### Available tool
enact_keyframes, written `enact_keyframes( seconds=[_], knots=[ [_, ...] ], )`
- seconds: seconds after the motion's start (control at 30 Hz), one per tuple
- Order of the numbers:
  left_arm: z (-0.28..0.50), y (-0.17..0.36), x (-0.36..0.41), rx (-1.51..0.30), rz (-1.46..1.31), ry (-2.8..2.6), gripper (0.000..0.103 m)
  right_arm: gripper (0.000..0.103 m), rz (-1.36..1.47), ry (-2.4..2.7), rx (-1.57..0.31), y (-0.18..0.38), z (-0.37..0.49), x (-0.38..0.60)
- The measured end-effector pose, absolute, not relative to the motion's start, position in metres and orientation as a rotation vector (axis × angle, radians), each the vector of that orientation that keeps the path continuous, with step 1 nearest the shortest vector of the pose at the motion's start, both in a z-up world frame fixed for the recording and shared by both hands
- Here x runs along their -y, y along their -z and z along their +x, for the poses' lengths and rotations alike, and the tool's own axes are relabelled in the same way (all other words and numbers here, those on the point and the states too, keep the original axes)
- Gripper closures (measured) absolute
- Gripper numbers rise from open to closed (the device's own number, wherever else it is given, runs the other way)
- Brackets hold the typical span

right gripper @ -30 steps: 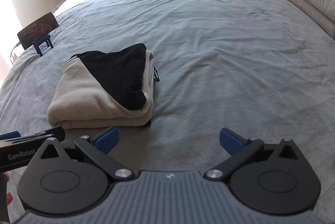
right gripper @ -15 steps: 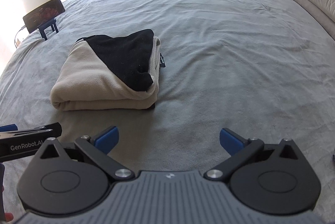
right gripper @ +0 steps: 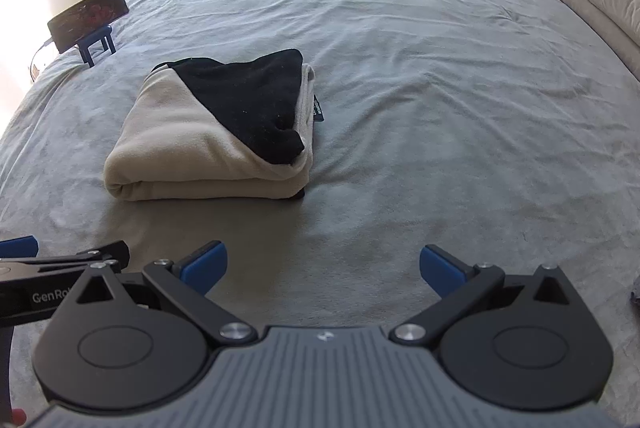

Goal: Fold clothes

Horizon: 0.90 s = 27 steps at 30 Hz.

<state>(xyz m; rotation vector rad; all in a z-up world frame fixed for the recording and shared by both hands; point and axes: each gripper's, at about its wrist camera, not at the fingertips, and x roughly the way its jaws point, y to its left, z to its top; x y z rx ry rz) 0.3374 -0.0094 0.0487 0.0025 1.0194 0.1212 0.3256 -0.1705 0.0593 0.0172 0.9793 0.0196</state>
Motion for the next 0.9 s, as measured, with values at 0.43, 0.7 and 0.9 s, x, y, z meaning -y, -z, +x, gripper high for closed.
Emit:
enact_keyframes(
  seconds=[0.43, 0.7, 0.9],
  knots=[
    [0.3345, -0.0475, 0.0131, -1.044, 0.016, -0.099, 0.000, 0.000, 0.003, -0.017, -0.981, -0.0614, 0.3236, 0.1667],
    [0.3340, -0.0480, 0.0141, -1.047, 0.021, -0.099, 0.000, 0.000, -0.004, -0.023, -0.983, -0.0627, 0.3234, 0.1638],
    [0.3341, -0.0484, 0.0147, -1.050, 0.025, -0.100, 0.000, 0.000, -0.004, -0.022, -0.988, -0.0616, 0.3233, 0.1644]
  ],
)
